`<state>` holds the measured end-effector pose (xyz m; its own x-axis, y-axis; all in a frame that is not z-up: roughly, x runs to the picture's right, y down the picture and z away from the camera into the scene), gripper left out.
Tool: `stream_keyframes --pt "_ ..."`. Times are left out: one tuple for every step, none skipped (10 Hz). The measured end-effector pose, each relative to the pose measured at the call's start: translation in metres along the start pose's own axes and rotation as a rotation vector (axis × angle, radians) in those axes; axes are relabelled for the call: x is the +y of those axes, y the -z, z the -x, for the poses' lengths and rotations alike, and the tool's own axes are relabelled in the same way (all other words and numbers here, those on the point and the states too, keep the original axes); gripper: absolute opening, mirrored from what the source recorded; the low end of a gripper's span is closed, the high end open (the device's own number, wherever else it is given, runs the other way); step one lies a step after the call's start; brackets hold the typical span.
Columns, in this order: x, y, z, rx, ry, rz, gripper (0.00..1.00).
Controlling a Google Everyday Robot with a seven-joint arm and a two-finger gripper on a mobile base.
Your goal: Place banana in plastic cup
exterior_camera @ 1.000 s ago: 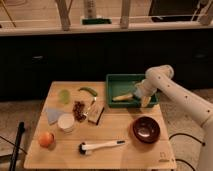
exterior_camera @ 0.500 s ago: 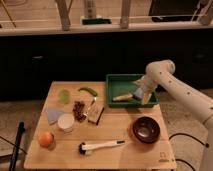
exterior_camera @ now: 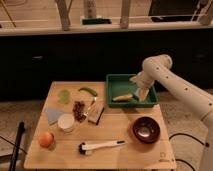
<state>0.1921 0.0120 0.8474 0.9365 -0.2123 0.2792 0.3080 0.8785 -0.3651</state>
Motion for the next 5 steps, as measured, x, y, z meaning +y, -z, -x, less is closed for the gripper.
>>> stream_keyframes --pt "-0.004 -0.001 0.007 -0.001 0.016 0.003 0.80" --pt "-0.009 -0.004 0.014 -0.001 0.036 0.005 0.80" --pt "-0.013 -0.007 0.021 0.000 0.055 0.009 0.80" --pt "-0.016 -0.011 0.025 0.005 0.070 0.013 0.80" --pt "-0.020 -0.014 0.030 0.008 0.083 0.017 0.80"
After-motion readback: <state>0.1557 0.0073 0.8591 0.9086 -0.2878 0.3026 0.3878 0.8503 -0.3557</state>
